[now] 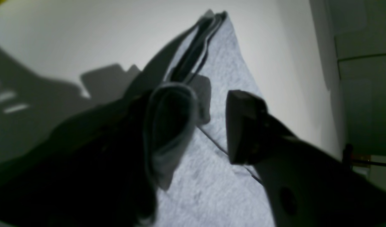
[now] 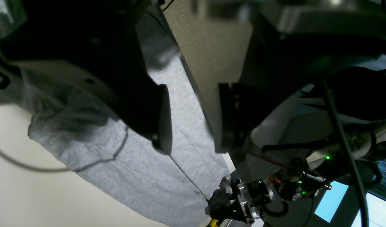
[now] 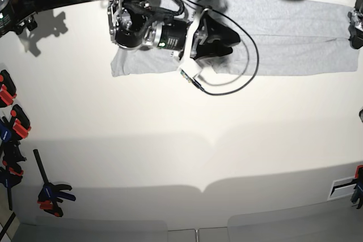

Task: Fold the T-shirt properly

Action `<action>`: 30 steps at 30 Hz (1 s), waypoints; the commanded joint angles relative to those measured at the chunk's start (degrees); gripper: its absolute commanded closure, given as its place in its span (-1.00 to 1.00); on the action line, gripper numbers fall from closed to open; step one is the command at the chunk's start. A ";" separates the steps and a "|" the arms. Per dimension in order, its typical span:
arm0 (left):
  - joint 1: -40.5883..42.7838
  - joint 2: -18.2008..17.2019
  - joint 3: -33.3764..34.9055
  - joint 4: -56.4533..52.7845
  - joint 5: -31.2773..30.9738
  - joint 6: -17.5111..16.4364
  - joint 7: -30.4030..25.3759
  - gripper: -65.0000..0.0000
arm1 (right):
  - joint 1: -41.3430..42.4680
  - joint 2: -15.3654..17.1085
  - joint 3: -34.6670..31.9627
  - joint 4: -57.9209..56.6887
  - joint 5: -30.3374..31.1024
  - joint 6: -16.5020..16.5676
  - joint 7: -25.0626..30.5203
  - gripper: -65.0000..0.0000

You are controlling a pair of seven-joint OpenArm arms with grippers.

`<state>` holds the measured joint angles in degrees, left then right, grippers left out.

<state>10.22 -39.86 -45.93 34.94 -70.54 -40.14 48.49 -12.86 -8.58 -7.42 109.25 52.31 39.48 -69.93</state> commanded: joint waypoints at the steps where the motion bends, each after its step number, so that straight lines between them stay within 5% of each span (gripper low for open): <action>1: 0.07 -1.27 0.26 0.52 -0.15 0.14 0.70 0.18 | 0.48 -0.42 -0.26 1.14 1.68 0.52 1.11 0.34; 4: 0.09 -1.29 0.28 0.52 -0.26 0.14 -0.61 0.47 | 0.48 -0.42 -0.26 1.14 1.66 0.52 1.11 0.34; 7: 0.09 -1.31 0.28 0.52 -0.26 0.14 -3.23 1.00 | 0.48 -0.42 -0.26 1.14 1.66 0.52 1.11 0.34; 13: 0.26 -1.81 0.24 2.01 -3.72 0.14 -2.84 1.00 | 0.48 -0.42 -0.22 1.16 1.68 0.52 1.66 0.34; 21: 4.55 -1.88 0.24 13.94 -14.46 0.14 8.63 1.00 | 1.53 -0.42 1.20 1.16 1.42 0.52 2.75 0.34; 30: 16.52 1.05 0.24 33.24 -14.46 0.14 11.56 1.00 | 4.68 -0.42 13.57 1.16 1.51 0.52 3.08 0.34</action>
<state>26.37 -37.58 -45.32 67.70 -83.81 -39.51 60.16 -8.80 -8.75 6.42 109.27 52.29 39.46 -68.20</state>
